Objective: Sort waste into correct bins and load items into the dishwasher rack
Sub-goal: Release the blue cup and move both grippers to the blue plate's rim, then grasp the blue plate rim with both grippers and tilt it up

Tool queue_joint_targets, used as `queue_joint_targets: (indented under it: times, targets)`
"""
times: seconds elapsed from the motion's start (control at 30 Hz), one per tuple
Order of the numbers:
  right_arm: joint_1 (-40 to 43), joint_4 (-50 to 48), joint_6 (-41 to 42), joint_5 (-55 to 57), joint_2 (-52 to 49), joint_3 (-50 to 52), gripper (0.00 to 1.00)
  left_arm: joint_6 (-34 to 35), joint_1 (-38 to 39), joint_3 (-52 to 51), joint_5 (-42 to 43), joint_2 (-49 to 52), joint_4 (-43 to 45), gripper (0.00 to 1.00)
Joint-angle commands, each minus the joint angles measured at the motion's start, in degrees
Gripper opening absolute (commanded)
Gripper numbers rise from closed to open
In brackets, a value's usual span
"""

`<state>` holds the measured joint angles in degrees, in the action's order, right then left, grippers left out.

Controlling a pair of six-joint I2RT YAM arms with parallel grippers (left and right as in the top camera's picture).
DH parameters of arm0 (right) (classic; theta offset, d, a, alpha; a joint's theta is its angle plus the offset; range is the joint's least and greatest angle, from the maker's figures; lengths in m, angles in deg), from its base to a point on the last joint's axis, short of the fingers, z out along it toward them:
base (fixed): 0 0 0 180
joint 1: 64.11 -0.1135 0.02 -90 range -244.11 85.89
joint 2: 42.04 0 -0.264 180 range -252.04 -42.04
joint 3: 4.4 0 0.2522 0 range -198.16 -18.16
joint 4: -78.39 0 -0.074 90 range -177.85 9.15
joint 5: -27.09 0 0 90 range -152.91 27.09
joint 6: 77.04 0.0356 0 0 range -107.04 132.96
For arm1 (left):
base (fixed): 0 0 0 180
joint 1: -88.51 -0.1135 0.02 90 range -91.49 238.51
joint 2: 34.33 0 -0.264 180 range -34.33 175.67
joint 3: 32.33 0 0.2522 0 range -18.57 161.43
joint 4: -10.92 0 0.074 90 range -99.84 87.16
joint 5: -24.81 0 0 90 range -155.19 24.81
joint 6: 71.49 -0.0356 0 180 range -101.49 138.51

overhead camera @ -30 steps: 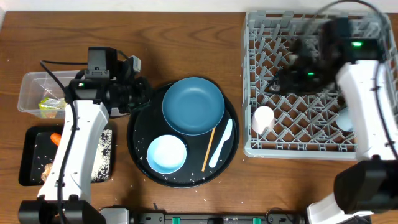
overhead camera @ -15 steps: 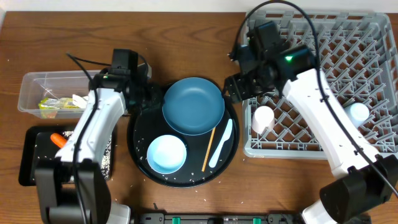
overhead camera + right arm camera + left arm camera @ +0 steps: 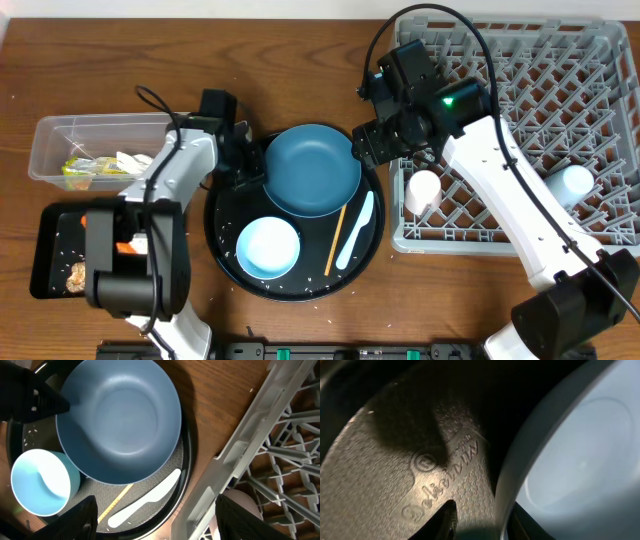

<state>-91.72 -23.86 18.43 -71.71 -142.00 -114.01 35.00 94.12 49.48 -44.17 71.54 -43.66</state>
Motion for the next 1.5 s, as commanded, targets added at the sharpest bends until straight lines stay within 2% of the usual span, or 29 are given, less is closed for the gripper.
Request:
queue_joint_targets:
  times: [0.0, 0.27, 0.37, 0.4, 0.43, 0.63, 0.77, 1.17, 1.47]
  targets:
    - [-0.4, -0.1, 0.5, 1.1, -1.0, -0.7, 0.68, 0.3, 0.9, -0.3, -0.5, 1.0, 0.7, 0.33]
    - [-0.5, -0.1, 0.5, 1.1, -2.5, -0.7, 0.67, 0.3, 2.5, -0.3, -0.8, 1.3, 2.5, 0.32]
    - [-0.5, -0.1, 0.5, 1.1, -2.5, -0.7, 0.67, 0.3, 2.5, -0.3, -1.2, 1.3, 2.4, 0.19]
    - [-0.5, -0.1, 0.5, 1.1, -2.5, -0.7, 0.67, 0.3, 2.5, -0.3, -1.2, 1.3, 2.4, 0.10]
    - [-0.5, -0.1, 0.5, 1.1, -2.5, -0.7, 0.68, 0.3, 2.5, -0.3, -1.2, 1.3, 2.4, 0.06]
    - [-0.5, 0.1, 0.5, 1.1, -2.6, -0.6, 0.70, 0.7, 2.5, -0.3, -1.2, 1.3, 2.4, 0.06]
    - [-0.3, -0.1, 1.0, 1.0, -2.6, -0.6, 0.68, 0.7, 1.9, 0.0, -1.2, -0.1, 2.3, 0.06]
    - [-0.2, -3.2, 0.9, 1.0, -4.1, -0.5, 0.66, 0.8, 1.9, 0.2, -0.9, -17.2, -2.4, 0.06]
    - [-0.2, -7.5, 0.9, -0.7, -6.6, -0.5, 0.66, 0.7, 1.9, 0.2, -0.9, -20.2, -8.3, 0.06]
